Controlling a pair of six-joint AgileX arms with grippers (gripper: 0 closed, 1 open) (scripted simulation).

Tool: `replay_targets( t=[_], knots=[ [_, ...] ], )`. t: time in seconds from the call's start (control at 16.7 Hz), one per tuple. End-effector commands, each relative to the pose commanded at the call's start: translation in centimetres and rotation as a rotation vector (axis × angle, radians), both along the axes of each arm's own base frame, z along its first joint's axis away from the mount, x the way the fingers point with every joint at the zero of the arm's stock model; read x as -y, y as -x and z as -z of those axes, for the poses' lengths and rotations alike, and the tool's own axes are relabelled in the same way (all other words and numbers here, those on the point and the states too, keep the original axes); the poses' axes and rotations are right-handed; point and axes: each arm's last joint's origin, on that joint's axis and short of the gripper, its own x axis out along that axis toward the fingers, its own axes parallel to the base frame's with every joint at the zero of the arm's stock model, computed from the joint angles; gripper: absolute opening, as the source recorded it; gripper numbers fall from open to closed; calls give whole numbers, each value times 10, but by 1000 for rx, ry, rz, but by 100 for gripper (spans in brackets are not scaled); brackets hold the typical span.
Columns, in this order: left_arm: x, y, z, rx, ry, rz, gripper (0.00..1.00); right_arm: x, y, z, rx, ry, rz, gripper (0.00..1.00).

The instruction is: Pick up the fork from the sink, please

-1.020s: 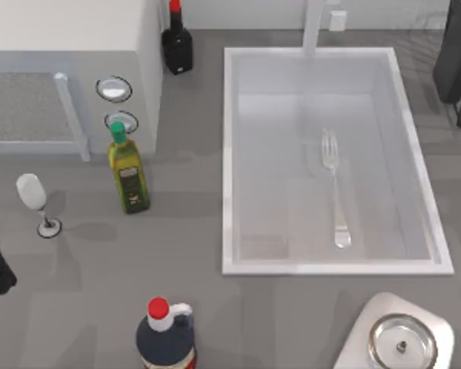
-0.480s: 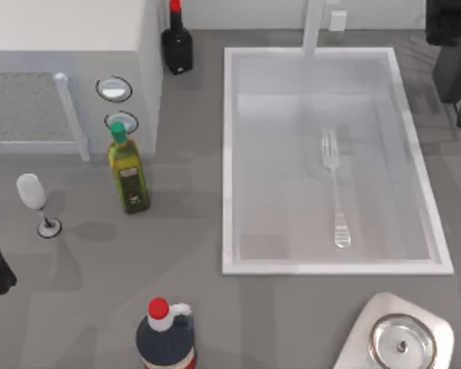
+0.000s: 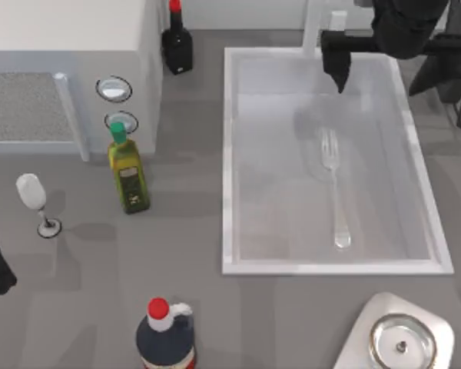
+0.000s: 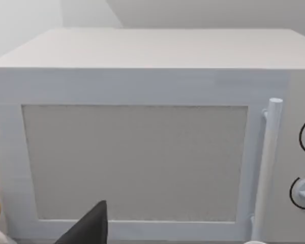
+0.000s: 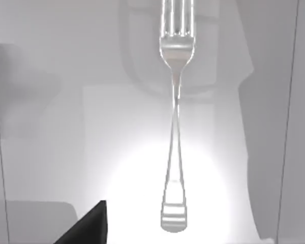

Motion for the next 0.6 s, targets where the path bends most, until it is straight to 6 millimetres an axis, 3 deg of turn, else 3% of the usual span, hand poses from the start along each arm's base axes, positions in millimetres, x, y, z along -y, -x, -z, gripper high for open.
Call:
replay_targets(
  t=[0.3, 0.6],
  knots=[
    [0, 0, 0, 0, 0, 0, 100, -24, -20, 59, -149, 42, 3, 100],
    [0, 0, 0, 0, 0, 0, 100, -27, -21, 69, -172, 50, 3, 100]
  ],
)
